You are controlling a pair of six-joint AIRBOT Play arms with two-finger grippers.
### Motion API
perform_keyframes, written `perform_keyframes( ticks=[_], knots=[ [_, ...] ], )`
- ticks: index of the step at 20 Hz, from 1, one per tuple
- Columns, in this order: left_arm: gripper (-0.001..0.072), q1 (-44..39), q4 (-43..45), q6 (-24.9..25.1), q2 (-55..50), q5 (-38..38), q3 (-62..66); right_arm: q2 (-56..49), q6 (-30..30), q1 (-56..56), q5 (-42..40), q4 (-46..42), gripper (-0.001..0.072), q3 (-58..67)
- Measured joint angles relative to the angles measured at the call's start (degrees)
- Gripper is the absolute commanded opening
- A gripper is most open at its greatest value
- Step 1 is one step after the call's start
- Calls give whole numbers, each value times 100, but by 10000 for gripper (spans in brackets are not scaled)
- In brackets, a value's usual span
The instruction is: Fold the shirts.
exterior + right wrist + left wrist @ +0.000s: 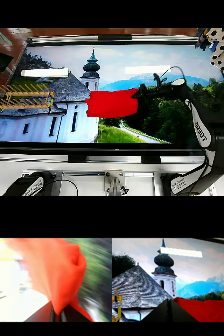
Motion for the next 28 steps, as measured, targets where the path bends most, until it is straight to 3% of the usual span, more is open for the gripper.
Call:
perform_keyframes(
  ticks=[3, 6, 10, 16, 19, 23, 26, 28],
  knots=[
    [34, -7, -35, 0, 0, -37, 0, 350, -170, -136, 136, 835, 76, 717],
    [34, -7, -44, 0, 0, -146, 0, 743, 173, -409, 225, 876, 76, 1683],
    [34, -7, -46, 15, 0, -568, 0, 1021, 907, -1097, 492, 76, 77, 2544],
    [34, -7, 9, 179, -2, -1110, -2, 1113, 1545, -2149, 1266, -1292, 76, 2868],
    [34, -7, 13, 188, -4, -1049, -85, 1119, 1545, -2181, 1064, -1121, 76, 2905],
    [34, -7, 4, 103, -7, -946, -380, 1008, 1412, -1768, 13, -256, 77, 2920],
    [34, -7, -17, 68, -7, -911, -575, 833, 841, -1462, -636, 494, 77, 2922],
    [34, -7, -28, 50, 7, -885, -638, 691, 385, -1419, -831, 372, 77, 2920]
  ],
)
